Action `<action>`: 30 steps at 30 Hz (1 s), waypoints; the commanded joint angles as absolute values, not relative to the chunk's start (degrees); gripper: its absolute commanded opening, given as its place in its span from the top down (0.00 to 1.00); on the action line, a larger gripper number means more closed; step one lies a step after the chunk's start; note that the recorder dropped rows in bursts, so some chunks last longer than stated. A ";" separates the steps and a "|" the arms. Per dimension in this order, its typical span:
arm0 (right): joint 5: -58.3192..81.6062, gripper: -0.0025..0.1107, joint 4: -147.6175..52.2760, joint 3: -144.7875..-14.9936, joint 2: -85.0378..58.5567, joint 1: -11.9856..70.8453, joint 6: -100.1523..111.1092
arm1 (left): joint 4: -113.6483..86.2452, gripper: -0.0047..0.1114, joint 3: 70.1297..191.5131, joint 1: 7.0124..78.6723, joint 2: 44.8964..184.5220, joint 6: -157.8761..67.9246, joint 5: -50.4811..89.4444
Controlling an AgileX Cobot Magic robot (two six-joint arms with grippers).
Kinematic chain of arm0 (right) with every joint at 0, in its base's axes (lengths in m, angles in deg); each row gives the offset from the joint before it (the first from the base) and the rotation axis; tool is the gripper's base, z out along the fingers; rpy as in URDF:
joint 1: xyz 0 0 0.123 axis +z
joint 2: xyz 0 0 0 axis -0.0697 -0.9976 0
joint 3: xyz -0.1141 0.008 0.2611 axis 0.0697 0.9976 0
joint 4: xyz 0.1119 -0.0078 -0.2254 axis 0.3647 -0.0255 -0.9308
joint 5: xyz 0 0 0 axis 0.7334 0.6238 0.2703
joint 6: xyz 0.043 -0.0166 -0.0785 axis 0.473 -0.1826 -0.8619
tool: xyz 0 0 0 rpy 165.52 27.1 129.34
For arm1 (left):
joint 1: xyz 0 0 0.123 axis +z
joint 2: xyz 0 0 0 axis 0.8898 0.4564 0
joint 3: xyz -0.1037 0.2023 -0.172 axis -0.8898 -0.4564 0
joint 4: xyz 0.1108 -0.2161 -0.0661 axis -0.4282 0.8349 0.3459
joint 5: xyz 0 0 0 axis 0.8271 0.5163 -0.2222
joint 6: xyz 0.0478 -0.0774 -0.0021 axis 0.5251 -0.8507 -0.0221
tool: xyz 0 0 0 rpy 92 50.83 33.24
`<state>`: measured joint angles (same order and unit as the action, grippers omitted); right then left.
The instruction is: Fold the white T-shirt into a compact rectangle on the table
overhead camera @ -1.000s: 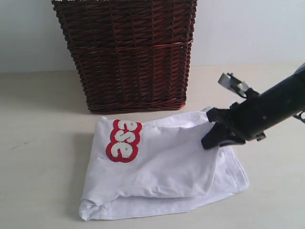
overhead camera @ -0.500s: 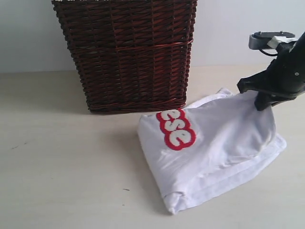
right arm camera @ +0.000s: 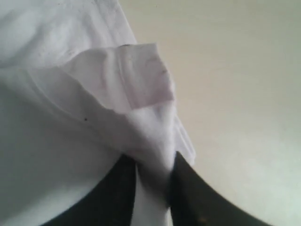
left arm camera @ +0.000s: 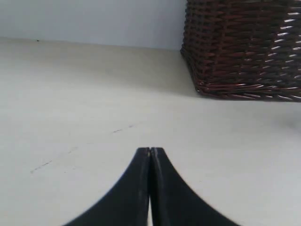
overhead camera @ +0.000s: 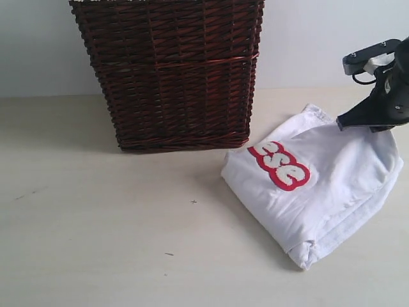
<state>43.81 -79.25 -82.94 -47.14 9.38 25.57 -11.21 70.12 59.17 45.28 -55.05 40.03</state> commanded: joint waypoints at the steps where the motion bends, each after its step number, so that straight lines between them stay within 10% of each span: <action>1: 38.38 0.57 -81.15 -83.41 -47.16 9.32 28.29 | -10.86 0.96 70.13 58.88 44.90 -55.43 39.82; 9: 42.41 0.57 -64.08 -86.23 -45.19 9.32 22.78 | -10.86 0.96 70.13 58.88 44.90 -55.43 39.82; 17: 57.55 0.98 -11.93 -78.75 -44.26 14.60 -24.17 | -10.86 0.96 70.13 58.88 44.90 -55.43 39.82; 30: 42.27 0.98 -35.85 -73.79 -52.27 27.33 4.91 | -10.86 0.96 70.13 58.88 44.90 -55.43 39.82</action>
<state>42.27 -33.06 -73.99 -50.83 27.03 1.12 -11.21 70.12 59.17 45.28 -55.05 40.46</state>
